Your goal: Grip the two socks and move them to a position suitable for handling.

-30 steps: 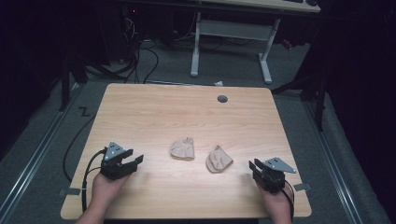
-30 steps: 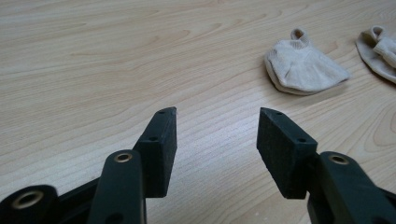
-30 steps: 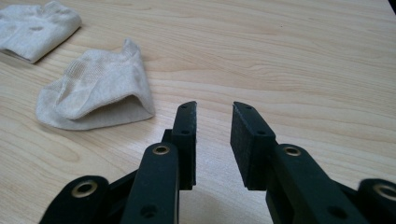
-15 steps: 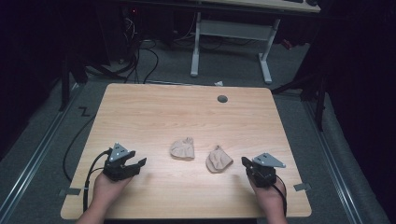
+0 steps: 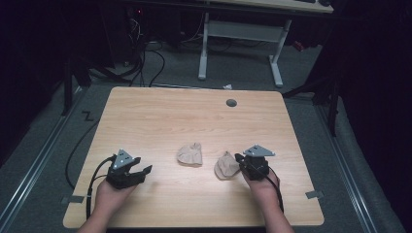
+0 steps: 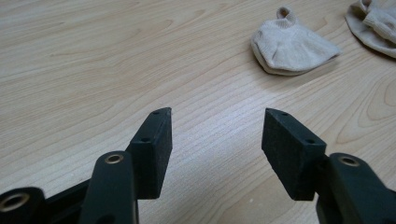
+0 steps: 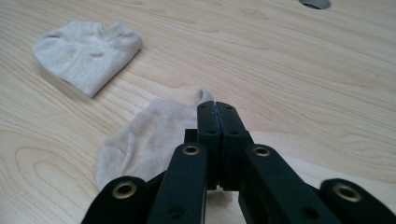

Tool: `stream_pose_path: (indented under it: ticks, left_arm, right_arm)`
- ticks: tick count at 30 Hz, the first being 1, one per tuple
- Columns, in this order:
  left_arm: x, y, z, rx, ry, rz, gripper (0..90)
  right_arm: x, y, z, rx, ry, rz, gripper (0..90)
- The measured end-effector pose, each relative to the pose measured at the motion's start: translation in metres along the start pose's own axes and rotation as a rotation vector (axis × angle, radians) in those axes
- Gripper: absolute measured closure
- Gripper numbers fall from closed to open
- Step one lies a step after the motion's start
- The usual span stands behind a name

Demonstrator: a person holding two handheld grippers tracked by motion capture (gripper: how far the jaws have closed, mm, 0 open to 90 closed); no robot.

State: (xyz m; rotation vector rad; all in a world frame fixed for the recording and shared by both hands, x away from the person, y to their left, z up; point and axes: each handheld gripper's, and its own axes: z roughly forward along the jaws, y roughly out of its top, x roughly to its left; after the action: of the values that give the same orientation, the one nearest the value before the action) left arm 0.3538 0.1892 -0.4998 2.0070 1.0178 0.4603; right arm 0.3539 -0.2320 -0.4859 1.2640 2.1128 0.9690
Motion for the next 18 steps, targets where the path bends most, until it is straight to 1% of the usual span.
stream_pose_path:
  ticks: [1, 2, 4, 6, 7, 8, 12, 13, 14, 15, 16, 18]
  left_arm:
    - [0.0, 0.0, 0.0, 0.002, -0.002, -0.002, 43.2]
    - [0.0, 0.0, 0.001, 0.003, -0.002, -0.006, 43.1]
    - [0.0, 0.0, 0.0, 0.006, -0.001, -0.002, 43.1]
    - [-0.001, 0.0, 0.0, -0.001, 0.0, -0.002, 43.1]
    - [-0.001, 0.0, 0.0, -0.001, 0.0, -0.002, 43.0]
    - [0.0, 0.0, -0.001, 0.001, -0.001, 0.002, 43.0]
    - [0.0, 0.0, 0.0, 0.005, -0.008, -0.006, 43.0]
    - [0.0, -0.001, 0.0, 0.006, -0.009, -0.006, 43.0]
    - [-0.001, -0.001, 0.001, 0.006, -0.012, 0.0, 43.0]
    - [-0.001, -0.001, 0.001, 0.006, -0.012, 0.0, 43.0]
    - [-0.002, 0.0, 0.001, 0.007, -0.015, 0.003, 43.0]
    - [-0.002, 0.0, 0.001, 0.009, -0.016, 0.004, 43.0]
  right_arm:
    - [0.0, 0.0, 0.0, 0.0, 0.0, 0.0, 89.3]
    - [0.001, 0.003, 0.005, 0.009, 0.006, -0.01, 89.0]
    - [0.002, 0.003, 0.007, 0.016, 0.008, -0.011, 89.1]
    - [0.002, 0.002, 0.017, 0.057, 0.01, -0.011, 89.0]
    - [0.002, 0.002, 0.017, 0.057, 0.01, -0.011, 89.0]
    - [0.002, 0.001, 0.018, 0.067, 0.009, -0.011, 89.0]
    - [0.004, -0.007, 0.023, 0.095, 0.007, -0.026, 89.0]
    - [0.005, -0.008, 0.024, 0.101, 0.006, -0.023, 89.1]
    - [0.006, -0.011, 0.026, 0.115, 0.014, -0.031, 89.0]
    - [0.006, -0.011, 0.026, 0.115, 0.014, -0.031, 89.0]
    - [0.008, -0.014, 0.027, 0.131, 0.021, -0.04, 89.0]
    - [0.009, -0.016, 0.028, 0.138, 0.023, -0.044, 89.0]
